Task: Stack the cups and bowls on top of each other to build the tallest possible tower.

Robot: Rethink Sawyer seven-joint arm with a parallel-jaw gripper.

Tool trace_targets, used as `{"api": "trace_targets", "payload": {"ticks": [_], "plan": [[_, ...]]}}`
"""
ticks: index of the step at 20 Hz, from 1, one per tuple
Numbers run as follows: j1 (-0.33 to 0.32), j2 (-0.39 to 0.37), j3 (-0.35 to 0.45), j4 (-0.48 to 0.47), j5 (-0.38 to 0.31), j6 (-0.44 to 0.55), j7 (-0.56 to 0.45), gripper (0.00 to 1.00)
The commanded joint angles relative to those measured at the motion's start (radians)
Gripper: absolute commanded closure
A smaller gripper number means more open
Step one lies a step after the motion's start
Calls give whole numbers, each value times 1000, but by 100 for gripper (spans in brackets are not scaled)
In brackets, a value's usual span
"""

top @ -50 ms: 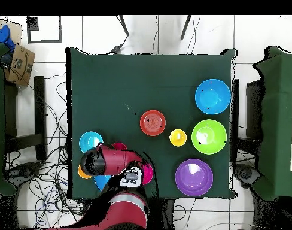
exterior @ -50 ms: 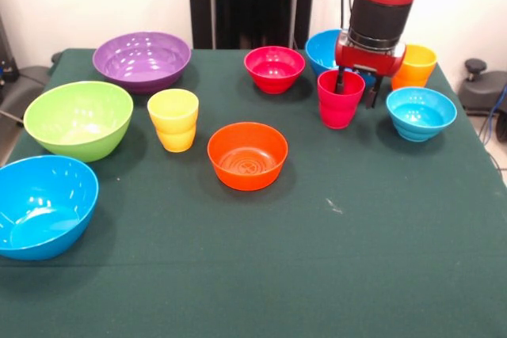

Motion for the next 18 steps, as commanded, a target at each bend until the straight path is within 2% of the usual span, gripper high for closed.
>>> {"api": "trace_targets", "payload": {"ticks": [1, 8, 9, 11, 18], "plan": [[13, 40, 61, -44, 59, -47, 192, 0], [7, 38, 65, -37, 53, -70, 180, 0], [6, 38, 66, -37, 52, -74, 180, 100], [10, 37, 61, -42, 58, -41, 175, 100], [15, 36, 61, -36, 81, -44, 190, 100]]}}
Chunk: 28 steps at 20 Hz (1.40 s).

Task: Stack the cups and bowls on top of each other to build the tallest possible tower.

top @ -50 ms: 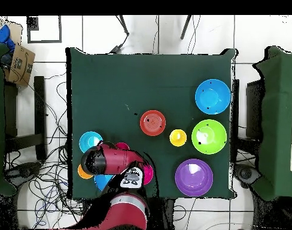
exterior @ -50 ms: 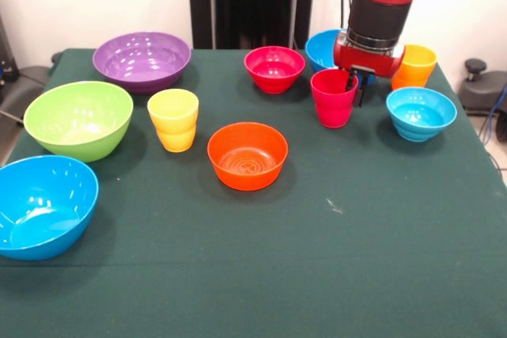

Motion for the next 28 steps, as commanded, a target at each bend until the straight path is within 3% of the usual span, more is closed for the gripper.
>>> {"api": "trace_targets", "payload": {"ticks": [1, 7, 13, 20, 28], "plan": [[12, 40, 73, -34, 56, -43, 191, 100], [7, -3, 61, -37, 62, 8, 176, 100], [-14, -86, 32, -92, 50, 185, 110, 100], [-67, -130, 44, -173, 20, 363, 43, 100], [-56, -163, 11, -223, -8, 445, 62, 100]]}}
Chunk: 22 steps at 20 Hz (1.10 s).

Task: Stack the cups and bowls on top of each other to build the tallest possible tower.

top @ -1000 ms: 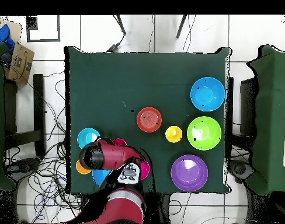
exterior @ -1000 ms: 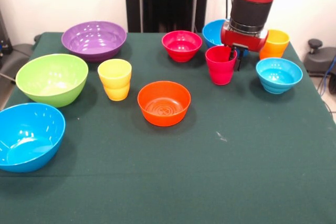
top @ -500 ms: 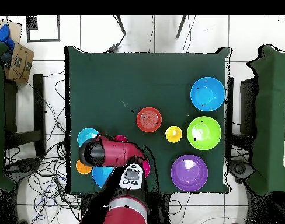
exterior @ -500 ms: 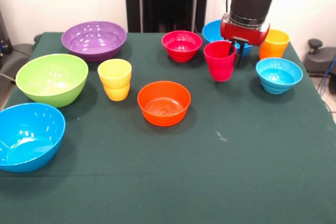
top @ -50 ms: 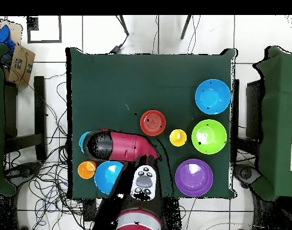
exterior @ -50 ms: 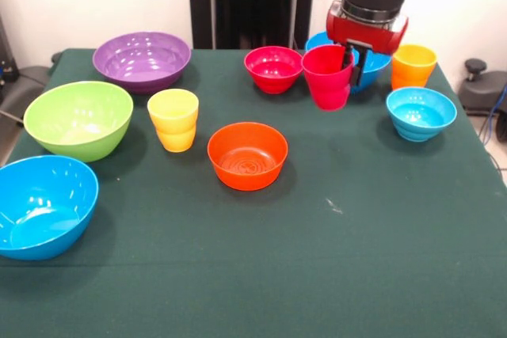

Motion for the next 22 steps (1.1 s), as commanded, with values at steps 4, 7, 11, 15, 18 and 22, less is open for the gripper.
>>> {"api": "trace_targets", "payload": {"ticks": [4, 7, 11, 15, 18, 22], "plan": [[-42, 6, 56, -134, -32, 105, 25, 100], [-58, 31, 65, -162, -37, 105, 14, 100], [-67, 74, 68, -225, -42, 135, 7, 100], [-70, 78, 70, -229, -45, 157, 7, 100], [-72, 73, 71, -219, -50, 155, 5, 100], [-68, 82, 58, -229, -59, 165, 8, 100]]}}
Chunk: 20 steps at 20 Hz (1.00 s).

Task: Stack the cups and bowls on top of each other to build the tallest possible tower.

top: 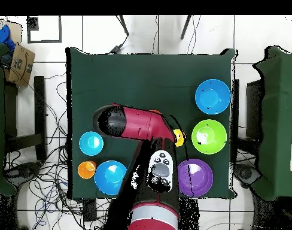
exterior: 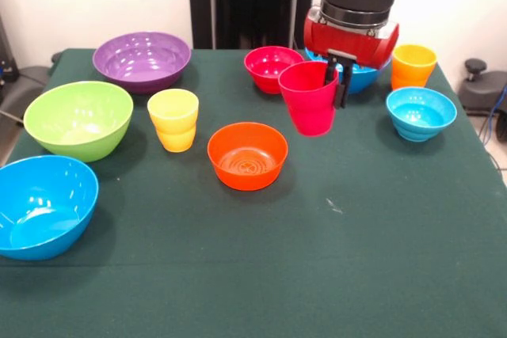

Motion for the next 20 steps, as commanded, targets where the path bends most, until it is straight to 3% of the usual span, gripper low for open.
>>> {"api": "trace_targets", "payload": {"ticks": [1, 20], "plan": [[-7, 63, 62, -51, -62, 116, 4, 100], [-95, 54, 114, 16, -90, 44, -67, 100]]}}
